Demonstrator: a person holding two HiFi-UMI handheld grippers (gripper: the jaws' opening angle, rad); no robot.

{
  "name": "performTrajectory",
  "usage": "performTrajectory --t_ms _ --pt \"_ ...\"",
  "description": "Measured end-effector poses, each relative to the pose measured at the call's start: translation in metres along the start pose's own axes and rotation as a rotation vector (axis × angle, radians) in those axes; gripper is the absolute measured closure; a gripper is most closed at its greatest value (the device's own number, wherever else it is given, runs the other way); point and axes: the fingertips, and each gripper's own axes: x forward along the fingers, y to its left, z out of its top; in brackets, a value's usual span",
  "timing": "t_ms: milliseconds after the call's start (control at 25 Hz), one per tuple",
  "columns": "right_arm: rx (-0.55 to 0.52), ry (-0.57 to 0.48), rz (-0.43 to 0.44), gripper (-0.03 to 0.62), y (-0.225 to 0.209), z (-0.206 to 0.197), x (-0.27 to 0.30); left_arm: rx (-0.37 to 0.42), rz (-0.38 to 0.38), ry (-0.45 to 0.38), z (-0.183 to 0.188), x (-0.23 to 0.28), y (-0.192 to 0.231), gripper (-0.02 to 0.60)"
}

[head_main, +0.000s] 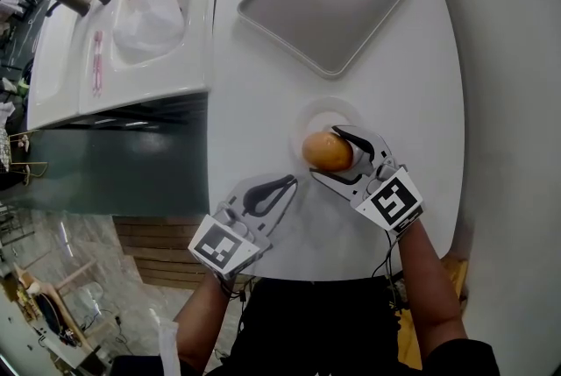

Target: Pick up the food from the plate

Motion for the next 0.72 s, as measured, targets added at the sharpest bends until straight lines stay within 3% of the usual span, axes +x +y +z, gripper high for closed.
performTrajectory --t_ms 720 --pt "-0.03 -0.09 -0.11 0.266 0.02 0.06 -0.049 0.084 0.028 -0.069 0.037 -0.052 -0.034 0.571"
